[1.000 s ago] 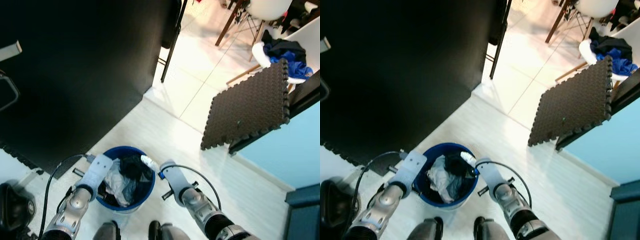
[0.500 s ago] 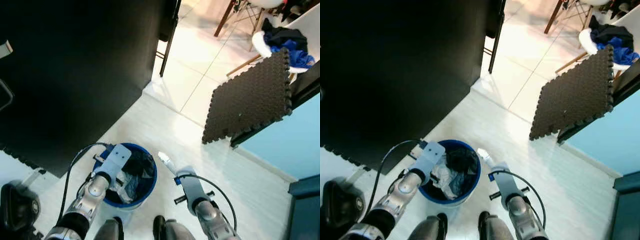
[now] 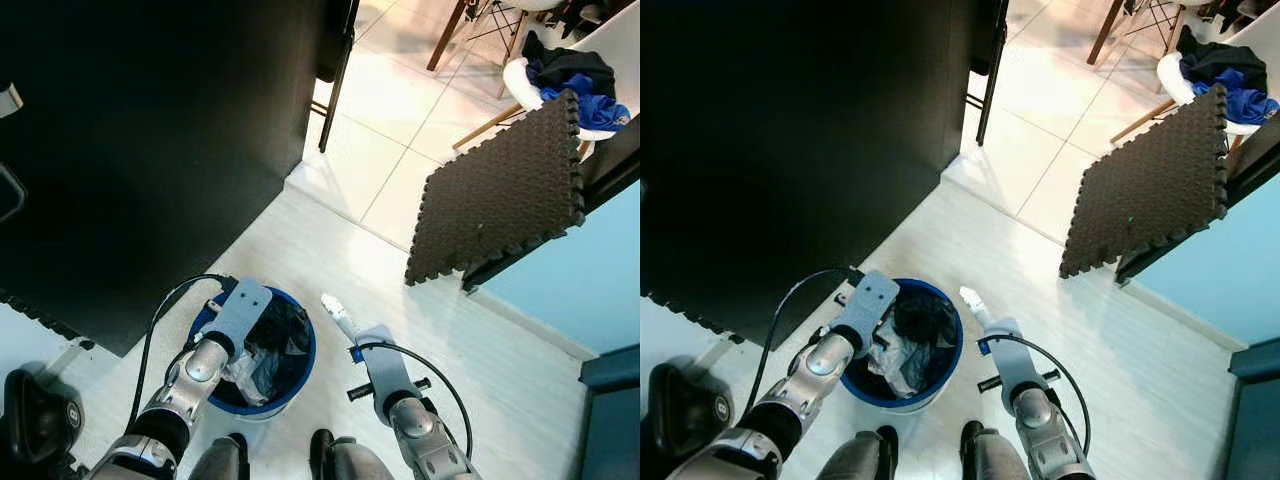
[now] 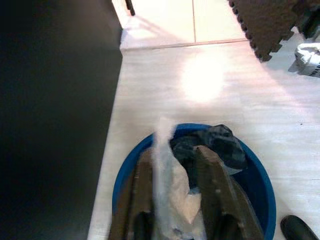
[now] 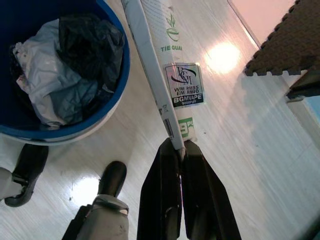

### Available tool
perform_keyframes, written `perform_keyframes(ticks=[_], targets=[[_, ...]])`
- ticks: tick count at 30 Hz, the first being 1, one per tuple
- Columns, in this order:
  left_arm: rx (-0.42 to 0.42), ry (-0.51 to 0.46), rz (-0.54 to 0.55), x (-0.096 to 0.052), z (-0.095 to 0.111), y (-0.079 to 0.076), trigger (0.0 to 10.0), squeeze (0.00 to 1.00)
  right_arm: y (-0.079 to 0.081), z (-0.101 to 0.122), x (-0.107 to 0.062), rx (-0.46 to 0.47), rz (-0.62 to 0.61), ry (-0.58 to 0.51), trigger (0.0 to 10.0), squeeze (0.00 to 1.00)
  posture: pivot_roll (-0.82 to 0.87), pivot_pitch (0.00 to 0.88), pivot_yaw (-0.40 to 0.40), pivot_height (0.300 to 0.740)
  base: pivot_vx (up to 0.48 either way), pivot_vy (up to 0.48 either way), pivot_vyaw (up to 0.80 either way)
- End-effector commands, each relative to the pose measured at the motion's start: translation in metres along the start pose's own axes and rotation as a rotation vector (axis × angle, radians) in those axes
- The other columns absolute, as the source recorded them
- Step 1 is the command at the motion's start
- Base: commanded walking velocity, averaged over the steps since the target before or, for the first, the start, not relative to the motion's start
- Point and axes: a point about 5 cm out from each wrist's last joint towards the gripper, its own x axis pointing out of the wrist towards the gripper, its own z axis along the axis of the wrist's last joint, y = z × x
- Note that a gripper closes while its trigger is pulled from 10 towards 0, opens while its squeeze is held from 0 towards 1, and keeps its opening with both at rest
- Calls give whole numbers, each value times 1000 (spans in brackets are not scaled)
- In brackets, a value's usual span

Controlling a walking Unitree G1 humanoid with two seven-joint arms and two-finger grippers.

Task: Clean up the room

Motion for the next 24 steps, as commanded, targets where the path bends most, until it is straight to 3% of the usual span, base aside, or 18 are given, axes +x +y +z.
perform_keyframes(ticks=[1,3,4,16,20,24], targets=[[-9,30,-23,-5,-9,-8,10000,1000,2,-14,-5,11,7,56,10000,0,-55,383,-101,740,0,0,0],[-5,30,-18,-5,-9,-7,10000,1000,3,-14,-5,11,8,56,10000,0,-53,382,-103,740,0,0,0],[-4,31,-17,-4,-10,-6,10000,0,3,-13,-5,11,10,55,10000,0,-49,382,-104,740,0,0,0],[-30,33,-16,-5,-13,-4,10000,0,7,-7,-4,10,29,55,10000,0,-42,382,-117,740,0,0,0],[-43,42,49,-11,-19,4,10000,0,11,-5,-1,4,69,63,10000,0,-29,379,-121,740,0,0,0],[-69,70,110,-29,-36,8,10000,0,23,1,4,-9,136,58,10000,0,-10,378,-131,740,0,0,0]])
